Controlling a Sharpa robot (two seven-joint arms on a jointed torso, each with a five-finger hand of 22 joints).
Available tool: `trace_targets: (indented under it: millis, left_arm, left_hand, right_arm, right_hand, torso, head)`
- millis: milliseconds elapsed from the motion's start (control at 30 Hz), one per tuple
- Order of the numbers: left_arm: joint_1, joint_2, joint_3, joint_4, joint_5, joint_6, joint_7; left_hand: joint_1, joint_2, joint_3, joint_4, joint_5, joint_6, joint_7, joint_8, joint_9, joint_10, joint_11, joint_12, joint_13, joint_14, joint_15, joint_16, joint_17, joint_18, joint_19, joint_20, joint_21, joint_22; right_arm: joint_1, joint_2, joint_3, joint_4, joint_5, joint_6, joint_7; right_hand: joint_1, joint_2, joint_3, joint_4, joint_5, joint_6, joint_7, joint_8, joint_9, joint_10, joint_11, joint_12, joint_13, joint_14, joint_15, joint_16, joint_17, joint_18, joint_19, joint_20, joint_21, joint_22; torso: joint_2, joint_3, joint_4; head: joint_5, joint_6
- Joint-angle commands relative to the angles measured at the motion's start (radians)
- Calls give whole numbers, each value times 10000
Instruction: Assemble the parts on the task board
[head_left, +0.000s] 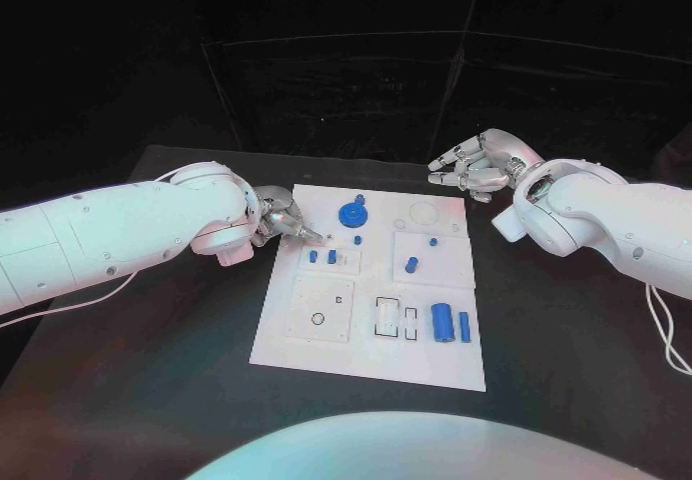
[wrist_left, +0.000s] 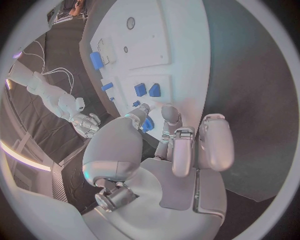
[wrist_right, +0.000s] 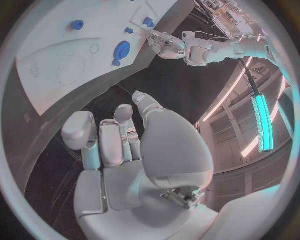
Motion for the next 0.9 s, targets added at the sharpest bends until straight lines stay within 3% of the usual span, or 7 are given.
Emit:
trace_targets:
  millis: [33, 133, 200, 267, 500, 733, 900]
  left_arm:
    - [31, 18, 10, -32, 1490, -1100, 1635]
    - [40, 106, 7, -128, 2043, -1210, 2737]
    - [44, 228, 2, -218, 2235, -1279, 3537]
    - [45, 367, -54, -299, 2031, -1386, 4252]
    - [39, 846, -380, -524, -783, -2304, 5638]
    - [26, 1313, -566, -819, -2906, -2615, 5582]
    - [5, 1645, -631, -1066, -3773, -2462, 5270]
  left_hand:
    - [451, 7, 103, -197, 48, -281, 126, -98, -111, -779, 147, -594, -500, 619, 160, -635, 1310, 451, -706, 114, -1394, -1521]
    - [981, 96, 316, -362, 76, -661, 430, -247, -298, -2193, 525, -1606, -1068, -931, 446, -3279, -1843, 1050, -2721, 404, -4938, -4998]
    - [1410, -74, 372, -610, 41, -929, 643, -433, -481, -2967, 732, -2241, -1497, -2481, 726, -5580, -4271, 1045, -3294, 614, -5748, -5522]
    - [1992, -233, 451, -964, 50, -1084, 760, -640, -685, -3473, 903, -2733, -1894, -3290, 901, -6637, -5253, 1057, -3621, 784, -6331, -5902]
    - [3643, -449, 1043, -2022, 55, -518, 697, -1308, -1358, -3459, 886, -3625, -2899, -3388, 837, -7066, -5767, 1189, -3437, 792, -6851, -6365]
    - [3517, -833, 997, -2103, 37, 204, 604, -2157, -2073, -3040, 859, -4480, -3927, -2757, 788, -6910, -6036, 1178, -2897, 748, -6766, -6430]
    - [3401, -917, 582, -1992, 39, 509, 507, -2580, -2407, -2772, 759, -4713, -4353, -1060, 682, -4423, -3666, 1178, -1965, 655, -6347, -6301]
  right_arm:
    - [17, 7, 6, -3, 24, -16, 94]
    - [17, 11, 6, -10, 24, -19, 92]
    - [17, 16, 6, -15, 24, -19, 91]
    - [17, 22, 6, -20, 24, -18, 90]
    - [17, 46, 5, -30, 24, -2, 89]
    - [17, 55, 5, -21, 24, 4, 83]
    - [17, 73, 5, -18, 24, 9, 83]
  right_hand:
    - [-84, -5, 12, 34, 67, -75, -2, 50, -13, -61, 15, -61, -7, 293, -13, -65, -16, 111, -59, 22, -30, -9]
    - [-84, -5, 12, 34, 67, -75, -2, 50, -13, -61, 15, -61, -7, 293, -13, -65, -16, 111, -59, 22, -30, -9]
    - [-90, -4, 14, 38, 69, -76, -2, 51, -13, -61, 15, -60, -6, 292, -13, -67, -17, 111, -59, 22, -32, -9]
    - [-96, -3, 15, 42, 71, -76, -2, 51, -13, -61, 15, -58, -5, 292, -13, -69, -19, 111, -59, 22, -33, -9]
    - [-96, -3, 15, 42, 71, -76, -2, 51, -13, -61, 15, -58, -5, 292, -13, -69, -19, 111, -59, 22, -33, -9]
    - [-106, 2, 23, 49, 78, -76, -3, 53, -12, -49, 15, -36, 16, 293, -13, -68, -14, 110, -55, 23, -33, -3]
    - [-106, 2, 23, 49, 78, -76, -3, 53, -12, -49, 15, -36, 16, 293, -13, -68, -14, 110, -55, 23, -33, -3]
  torso:
    - [11, 3, -3]
    - [13, 7, 0]
    - [14, 9, -2]
    - [14, 8, 0]
    - [15, 11, -17]
    - [9, 17, -10]
    - [17, 5, -6]
  head:
    - [-8, 8]
    - [-23, 22]
    - [-33, 42]
    - [-64, 59]
    - [-151, 158]
    - [-205, 195]
    - [-225, 210]
